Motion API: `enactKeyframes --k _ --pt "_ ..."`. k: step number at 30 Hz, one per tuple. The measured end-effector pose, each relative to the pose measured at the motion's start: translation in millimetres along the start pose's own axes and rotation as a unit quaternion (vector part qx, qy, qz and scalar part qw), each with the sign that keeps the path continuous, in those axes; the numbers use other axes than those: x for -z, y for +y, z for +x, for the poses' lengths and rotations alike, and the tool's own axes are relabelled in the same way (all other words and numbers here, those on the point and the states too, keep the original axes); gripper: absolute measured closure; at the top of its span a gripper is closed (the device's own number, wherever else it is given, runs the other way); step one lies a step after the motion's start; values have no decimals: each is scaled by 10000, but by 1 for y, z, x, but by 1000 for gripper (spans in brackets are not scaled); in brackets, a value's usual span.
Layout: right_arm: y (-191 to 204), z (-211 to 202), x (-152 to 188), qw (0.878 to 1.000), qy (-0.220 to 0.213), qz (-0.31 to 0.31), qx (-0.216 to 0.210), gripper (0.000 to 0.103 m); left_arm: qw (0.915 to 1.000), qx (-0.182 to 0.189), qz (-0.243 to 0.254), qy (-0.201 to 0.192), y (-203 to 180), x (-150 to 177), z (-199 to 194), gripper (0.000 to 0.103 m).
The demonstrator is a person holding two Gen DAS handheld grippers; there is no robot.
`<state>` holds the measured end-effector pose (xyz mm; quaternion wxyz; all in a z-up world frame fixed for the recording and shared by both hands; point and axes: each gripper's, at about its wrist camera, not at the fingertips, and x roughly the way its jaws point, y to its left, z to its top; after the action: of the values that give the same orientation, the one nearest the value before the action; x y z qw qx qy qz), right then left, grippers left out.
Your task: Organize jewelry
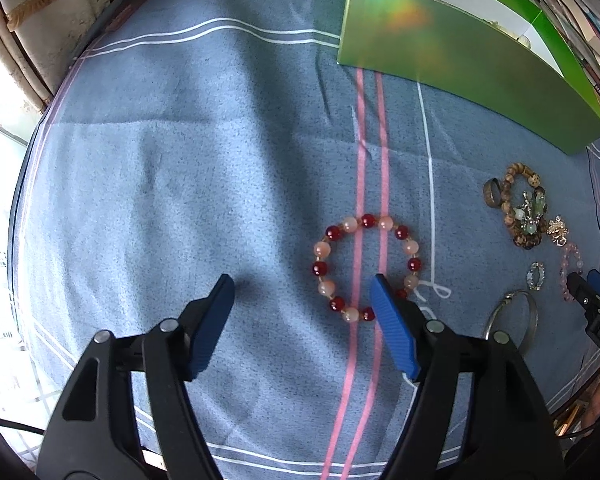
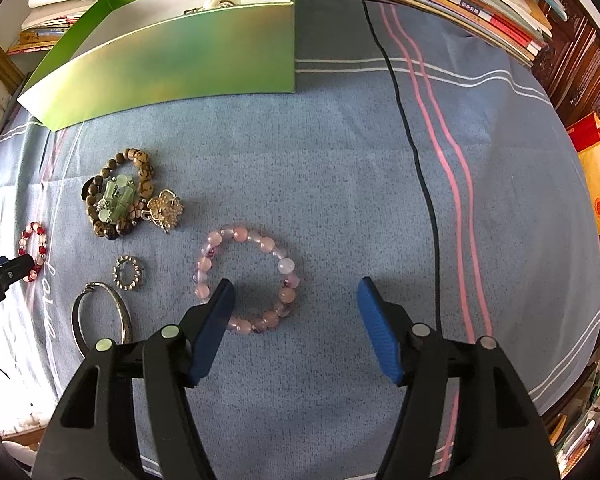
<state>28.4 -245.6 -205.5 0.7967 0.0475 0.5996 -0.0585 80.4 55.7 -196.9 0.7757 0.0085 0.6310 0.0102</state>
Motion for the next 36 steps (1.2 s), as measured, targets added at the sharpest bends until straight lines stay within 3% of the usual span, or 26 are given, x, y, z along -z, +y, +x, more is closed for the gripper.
enactKeyframes --k 4,6,8,10,15,26,36 --pt "5 -2 1 9999 -54 -118 -43 53 9999 60 76 -43 -9 0 -3 49" --pt "9 -4 0 9997 -91 -206 -75 65 9999 77 120 -67 -13 0 -5 56" --pt "11 -6 -1 9996 -107 -251 -96 84 9998 97 159 -114 -17 2 -8 70" --pt "13 -6 -1 9995 -113 -283 -126 92 9997 105 159 -153 -21 3 -10 81" --pt "14 -9 1 9995 -123 -241 -138 95 9996 25 177 -232 -25 4 -13 94" --pt "21 -33 -1 9987 -388 -300 -104 95 9974 53 167 -694 -32 1 -49 94" --pt "36 -88 -22 9933 -1031 -480 -198 95 9900 105 391 -1348 -38 -11 -106 94"
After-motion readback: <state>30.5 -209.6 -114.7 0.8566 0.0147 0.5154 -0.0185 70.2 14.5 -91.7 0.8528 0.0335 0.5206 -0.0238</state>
